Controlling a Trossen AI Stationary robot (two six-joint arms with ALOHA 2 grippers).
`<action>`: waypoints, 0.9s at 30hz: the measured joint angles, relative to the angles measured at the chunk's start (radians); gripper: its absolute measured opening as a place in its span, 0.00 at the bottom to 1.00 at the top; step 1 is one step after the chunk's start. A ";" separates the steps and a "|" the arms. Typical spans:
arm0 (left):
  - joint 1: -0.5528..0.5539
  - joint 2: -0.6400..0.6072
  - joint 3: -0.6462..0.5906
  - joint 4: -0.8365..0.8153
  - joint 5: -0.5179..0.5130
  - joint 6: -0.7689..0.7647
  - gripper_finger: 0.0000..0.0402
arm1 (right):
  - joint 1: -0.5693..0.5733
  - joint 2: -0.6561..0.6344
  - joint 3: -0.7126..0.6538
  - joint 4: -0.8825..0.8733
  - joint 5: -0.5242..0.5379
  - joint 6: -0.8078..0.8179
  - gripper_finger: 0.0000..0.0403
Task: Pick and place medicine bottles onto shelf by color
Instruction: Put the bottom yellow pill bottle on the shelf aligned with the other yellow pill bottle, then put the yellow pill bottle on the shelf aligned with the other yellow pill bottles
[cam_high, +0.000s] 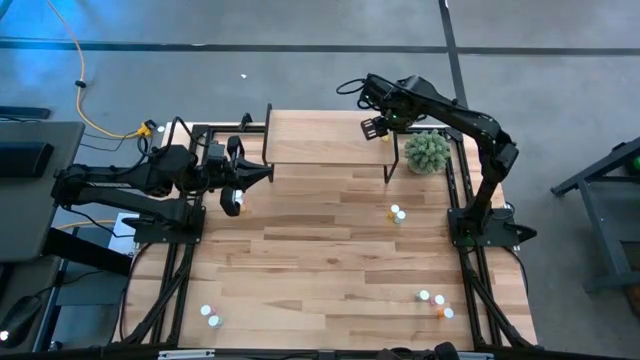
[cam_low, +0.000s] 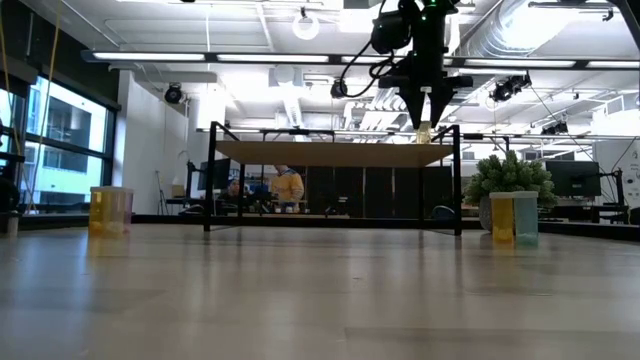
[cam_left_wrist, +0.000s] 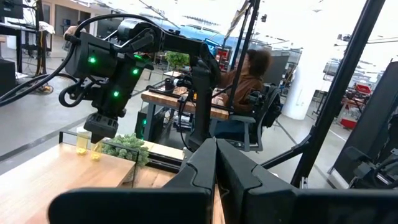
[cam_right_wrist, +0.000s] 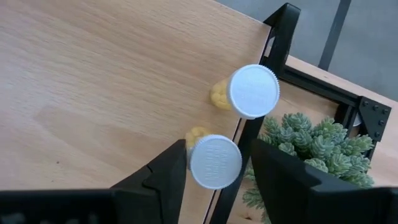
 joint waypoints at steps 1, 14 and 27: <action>0.000 0.000 0.000 0.000 0.000 0.000 0.00 | 0.000 0.000 0.000 0.000 0.000 0.000 0.44; 0.000 0.000 0.000 0.000 0.000 0.000 0.00 | 0.001 -0.030 0.000 -0.002 -0.017 -0.076 0.46; 0.000 0.000 0.000 0.000 -0.001 0.000 0.00 | 0.028 -0.231 0.002 -0.006 0.007 -0.239 0.46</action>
